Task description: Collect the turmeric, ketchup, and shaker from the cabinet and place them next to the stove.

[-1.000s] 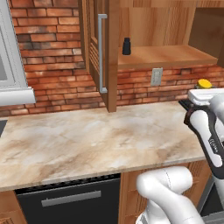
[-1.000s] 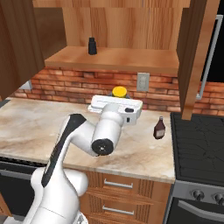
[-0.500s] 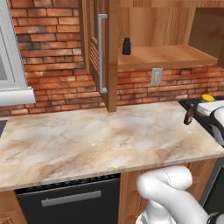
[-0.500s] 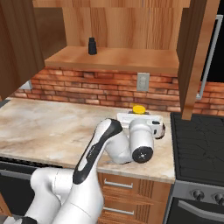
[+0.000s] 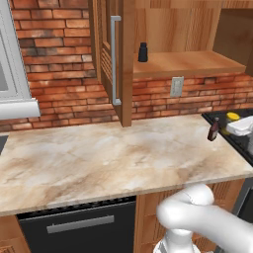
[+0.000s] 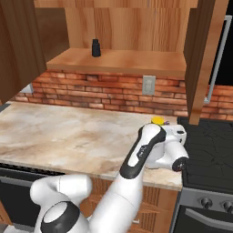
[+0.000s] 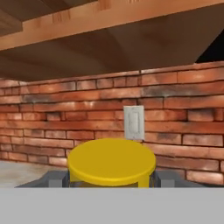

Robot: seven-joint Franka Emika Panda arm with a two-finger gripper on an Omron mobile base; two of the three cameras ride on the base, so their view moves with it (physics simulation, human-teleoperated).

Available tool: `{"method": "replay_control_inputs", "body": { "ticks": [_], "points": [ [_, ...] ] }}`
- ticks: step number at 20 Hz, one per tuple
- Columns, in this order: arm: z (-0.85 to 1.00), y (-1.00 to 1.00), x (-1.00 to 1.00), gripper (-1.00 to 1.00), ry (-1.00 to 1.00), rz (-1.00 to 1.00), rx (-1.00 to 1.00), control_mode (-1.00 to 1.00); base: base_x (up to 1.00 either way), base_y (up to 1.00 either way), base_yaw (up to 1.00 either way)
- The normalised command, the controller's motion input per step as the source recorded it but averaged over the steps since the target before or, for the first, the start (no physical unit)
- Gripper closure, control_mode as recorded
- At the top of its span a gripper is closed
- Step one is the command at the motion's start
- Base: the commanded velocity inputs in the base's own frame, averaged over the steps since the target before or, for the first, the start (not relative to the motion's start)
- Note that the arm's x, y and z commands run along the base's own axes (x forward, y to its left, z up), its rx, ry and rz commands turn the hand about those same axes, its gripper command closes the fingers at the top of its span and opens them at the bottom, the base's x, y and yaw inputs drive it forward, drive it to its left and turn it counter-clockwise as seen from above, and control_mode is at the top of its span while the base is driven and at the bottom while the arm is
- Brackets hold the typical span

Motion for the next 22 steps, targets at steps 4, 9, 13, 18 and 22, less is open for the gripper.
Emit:
{"method": "replay_control_inputs", "body": {
  "ticks": [4,9,13,18,22],
  "points": [
    [-0.52,-0.41,0.42,1.0,0.0,0.15,0.0,-1.0,0.0,0.0,0.0],
    [-0.52,-0.37,0.41,1.0,0.02,0.14,-0.01,-1.0,0.0,0.0,0.0],
    [-0.5,-0.33,0.31,1.0,0.0,0.12,-0.02,-1.0,0.0,0.0,0.0],
    [-0.46,-0.26,0.18,1.0,0.0,0.09,-0.05,-1.0,0.0,0.0,0.0],
    [-0.4,-0.12,0.12,1.0,0.0,0.01,-0.1,-1.0,0.0,0.0,0.0]
  ]
}}
